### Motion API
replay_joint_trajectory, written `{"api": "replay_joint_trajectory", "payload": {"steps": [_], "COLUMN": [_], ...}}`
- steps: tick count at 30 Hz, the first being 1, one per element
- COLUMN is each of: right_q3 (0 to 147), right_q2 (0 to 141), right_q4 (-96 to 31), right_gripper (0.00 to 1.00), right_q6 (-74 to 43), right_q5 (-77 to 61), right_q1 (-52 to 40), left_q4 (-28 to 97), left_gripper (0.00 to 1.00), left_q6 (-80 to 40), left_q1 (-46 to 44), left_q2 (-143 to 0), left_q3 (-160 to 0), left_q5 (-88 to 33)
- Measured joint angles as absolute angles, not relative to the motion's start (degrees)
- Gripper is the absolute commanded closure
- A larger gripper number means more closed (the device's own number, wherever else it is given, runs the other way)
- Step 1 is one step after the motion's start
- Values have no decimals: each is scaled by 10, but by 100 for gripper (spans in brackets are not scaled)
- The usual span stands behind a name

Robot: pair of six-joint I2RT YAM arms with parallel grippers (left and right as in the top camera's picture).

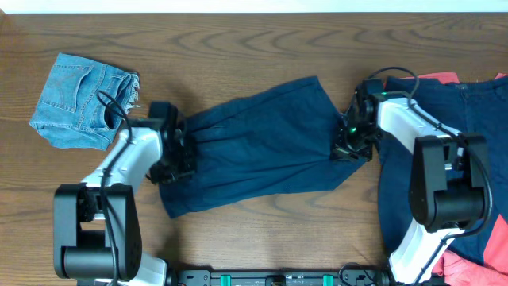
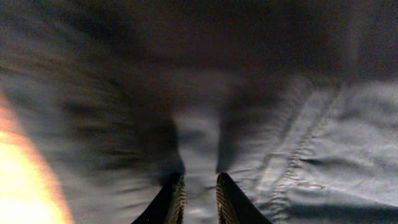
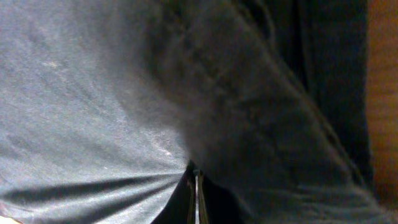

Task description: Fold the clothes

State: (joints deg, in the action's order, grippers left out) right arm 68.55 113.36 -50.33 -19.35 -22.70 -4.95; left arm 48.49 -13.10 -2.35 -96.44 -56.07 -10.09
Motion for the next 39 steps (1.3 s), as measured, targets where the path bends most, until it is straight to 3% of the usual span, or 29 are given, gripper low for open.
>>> {"api": "replay_joint_trajectory", "payload": {"steps": [5, 12, 16, 23, 31, 39], "right_q3": [675, 666, 666, 666, 666, 666], "right_q2": [1121, 1023, 995, 1041, 1113, 1114], "right_q4": [-493, -468, -468, -447, -400, -383], "right_gripper": [83, 80, 83, 99, 99, 99], "right_q6": [-128, -62, -59, -122, -187, -200], "right_q5": [-258, -323, -312, -233, -219, -222], "right_q1": [-36, -64, -116, -201, -215, -215], "left_q4": [587, 647, 648, 611, 502, 359], "left_gripper": [71, 20, 8, 4, 1, 3], "left_q6": [-121, -116, -118, -114, -74, -70], "left_q1": [-22, 4, 35, 94, 153, 149], "left_q2": [-964, -956, -955, -955, -955, -933], "left_q3": [-661, -738, -733, -668, -562, -475], "left_q5": [-86, -80, -77, -98, -188, -241]}}
